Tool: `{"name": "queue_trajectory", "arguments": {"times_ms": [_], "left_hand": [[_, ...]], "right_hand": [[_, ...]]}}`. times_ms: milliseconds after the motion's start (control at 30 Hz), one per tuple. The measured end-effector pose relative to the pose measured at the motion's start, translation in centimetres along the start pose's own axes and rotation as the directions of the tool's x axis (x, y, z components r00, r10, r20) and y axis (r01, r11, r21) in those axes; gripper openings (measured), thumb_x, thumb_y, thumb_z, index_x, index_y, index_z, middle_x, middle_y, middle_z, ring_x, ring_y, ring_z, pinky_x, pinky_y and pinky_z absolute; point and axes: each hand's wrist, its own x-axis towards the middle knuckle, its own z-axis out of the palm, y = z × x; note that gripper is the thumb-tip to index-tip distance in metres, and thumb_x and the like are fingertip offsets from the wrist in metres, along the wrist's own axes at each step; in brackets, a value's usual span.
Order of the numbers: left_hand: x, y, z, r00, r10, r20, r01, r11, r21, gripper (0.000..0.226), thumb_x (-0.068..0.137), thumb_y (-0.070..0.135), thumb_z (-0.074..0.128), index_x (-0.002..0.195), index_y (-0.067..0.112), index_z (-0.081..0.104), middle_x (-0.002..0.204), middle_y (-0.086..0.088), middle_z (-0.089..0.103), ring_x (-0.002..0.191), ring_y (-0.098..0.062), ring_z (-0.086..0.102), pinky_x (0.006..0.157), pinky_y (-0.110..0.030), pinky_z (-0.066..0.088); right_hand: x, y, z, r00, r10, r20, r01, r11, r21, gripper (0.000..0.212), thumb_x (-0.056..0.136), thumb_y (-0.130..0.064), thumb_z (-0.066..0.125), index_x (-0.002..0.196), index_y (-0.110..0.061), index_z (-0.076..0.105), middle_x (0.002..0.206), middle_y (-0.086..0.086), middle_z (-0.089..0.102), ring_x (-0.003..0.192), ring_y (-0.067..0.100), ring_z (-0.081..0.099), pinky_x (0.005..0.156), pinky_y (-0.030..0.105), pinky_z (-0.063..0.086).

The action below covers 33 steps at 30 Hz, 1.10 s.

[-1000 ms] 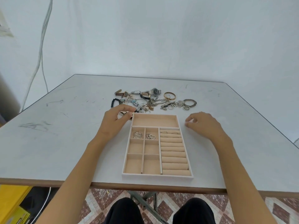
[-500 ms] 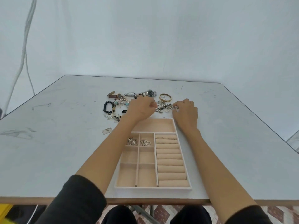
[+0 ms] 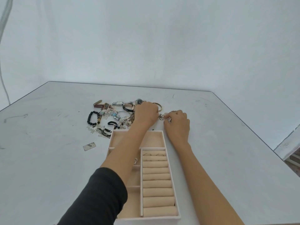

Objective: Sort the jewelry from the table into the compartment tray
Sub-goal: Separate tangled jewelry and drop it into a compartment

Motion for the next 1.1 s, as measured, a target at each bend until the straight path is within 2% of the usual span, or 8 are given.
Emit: {"name": "queue_trajectory", "arguments": {"times_ms": [100,233,367,433,600,800,933,1100], "left_hand": [[0.2,-0.3,-0.6,0.997,-0.077,-0.025,0.070,0.978,-0.197,0.022,0.090,0.024,0.046,0.097,0.017,0.066,0.099,-0.003,0.068,0.096,-0.025,0.060,0.069,-0.029,0.039],[0.3,-1.0,-2.5,0.990,-0.137,0.033,0.135,0.863,-0.486,0.022,0.093,0.035,0.048,0.100,0.018,0.061,0.103,0.003,0.064,0.093,-0.022,0.057,0.070,-0.029,0.037],[0.4,-1.7,-4.2,0.991,-0.126,0.041,0.116,0.676,-0.728,0.026,0.086,0.043,0.051,0.091,0.020,0.060,0.097,0.005,0.068,0.089,-0.020,0.061,0.082,-0.036,0.049],[0.3,-1.8,-5.2,0.993,-0.119,0.025,0.091,0.590,-0.802,0.018,0.084,0.043,0.052,0.084,0.027,0.057,0.091,0.010,0.069,0.090,-0.017,0.063,0.087,-0.040,0.050],[-0.9,-2.9,-8.4,0.986,-0.150,-0.070,-0.004,0.398,-0.917,0.011,0.096,0.027,0.050,0.089,0.020,0.055,0.089,0.005,0.070,0.077,-0.005,0.062,0.064,-0.015,0.046],[-4.5,-6.7,-10.9,0.976,-0.184,-0.118,-0.041,0.377,-0.925,0.011,0.097,0.026,0.052,0.095,0.016,0.056,0.085,0.005,0.068,0.075,-0.007,0.063,0.073,-0.024,0.051],[-8.2,-8.6,-11.4,0.961,-0.249,-0.116,-0.036,0.305,-0.952,0.015,0.097,0.022,0.052,0.100,0.008,0.054,0.083,0.000,0.058,0.063,-0.012,0.060,0.061,-0.026,0.054],[-10.8,-10.5,-9.8,0.935,-0.338,-0.108,-0.011,0.276,-0.961,0.012,0.098,0.024,0.050,0.093,0.015,0.055,0.081,0.000,0.055,0.048,-0.015,0.048,0.055,-0.029,0.045]], "right_hand": [[0.1,0.1,-0.1,1.000,0.024,0.001,-0.024,1.000,0.019,0.026,0.084,-0.011,0.052,0.102,-0.019,0.069,0.112,0.002,0.056,0.110,0.021,0.045,0.081,0.028,0.027],[0.2,0.2,-0.1,0.999,0.040,-0.009,-0.040,0.999,0.007,0.027,0.085,-0.011,0.052,0.106,-0.019,0.067,0.113,0.003,0.055,0.109,0.022,0.045,0.080,0.029,0.027],[0.1,0.2,0.0,1.000,0.012,-0.019,-0.012,1.000,-0.012,0.028,0.085,-0.012,0.051,0.108,-0.018,0.067,0.111,0.004,0.055,0.106,0.023,0.045,0.081,0.030,0.029],[0.1,0.1,0.0,1.000,0.000,-0.021,0.000,1.000,-0.023,0.028,0.086,-0.013,0.051,0.109,-0.018,0.066,0.110,0.004,0.054,0.106,0.023,0.045,0.083,0.032,0.031],[0.0,0.2,0.3,0.999,-0.046,-0.003,0.045,0.992,-0.114,0.029,0.090,-0.018,0.049,0.117,-0.020,0.062,0.112,0.004,0.052,0.108,0.024,0.043,0.085,0.033,0.028],[0.0,-0.3,0.4,0.977,-0.215,0.004,0.214,0.967,-0.137,0.025,0.093,-0.029,0.052,0.114,-0.028,0.066,0.109,0.002,0.054,0.105,0.024,0.047,0.090,0.037,0.026],[0.1,-0.4,0.4,0.963,-0.257,0.076,0.259,0.966,-0.021,0.020,0.091,-0.035,0.058,0.106,-0.035,0.071,0.113,-0.003,0.054,0.110,0.019,0.045,0.092,0.033,0.020],[0.4,-0.3,0.4,0.939,-0.297,0.174,0.292,0.955,0.053,0.024,0.090,-0.042,0.059,0.111,-0.042,0.068,0.127,-0.006,0.051,0.123,0.017,0.039,0.095,0.035,0.021]]}}
